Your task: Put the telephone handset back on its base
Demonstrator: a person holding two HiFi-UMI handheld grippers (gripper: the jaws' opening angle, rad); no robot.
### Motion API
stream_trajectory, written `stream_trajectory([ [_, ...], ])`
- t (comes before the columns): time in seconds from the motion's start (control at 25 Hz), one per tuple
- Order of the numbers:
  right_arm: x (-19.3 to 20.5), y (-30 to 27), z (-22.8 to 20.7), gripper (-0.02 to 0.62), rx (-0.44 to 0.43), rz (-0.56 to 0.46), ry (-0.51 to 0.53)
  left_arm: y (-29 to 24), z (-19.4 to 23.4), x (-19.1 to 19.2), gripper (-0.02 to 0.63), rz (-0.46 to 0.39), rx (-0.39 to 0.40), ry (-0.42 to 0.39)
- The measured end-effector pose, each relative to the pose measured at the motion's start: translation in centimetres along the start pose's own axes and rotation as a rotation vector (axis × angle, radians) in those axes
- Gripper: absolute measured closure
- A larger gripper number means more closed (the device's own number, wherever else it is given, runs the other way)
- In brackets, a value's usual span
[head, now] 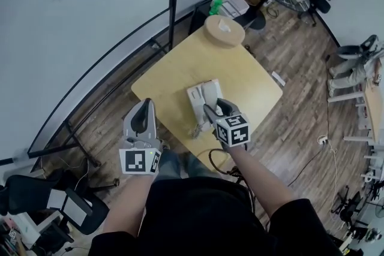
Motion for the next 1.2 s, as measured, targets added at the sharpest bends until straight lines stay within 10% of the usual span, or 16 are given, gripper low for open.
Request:
stream_trajectory([
  [1.2,6.3,-9.7,-0.6,0.391,0.041,0.431,-0.070,0.0,0.9,2.2,0.606,0.034,-0.040,0.023],
])
Point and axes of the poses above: the fingertips, and each gripper's own axes: y backward along the fingers, z to its left, x out of its underside, the point moved 3 cm from there along y, backward along the fingers, and after that the axes turned 3 degrees about z, right-handed, at the moved point
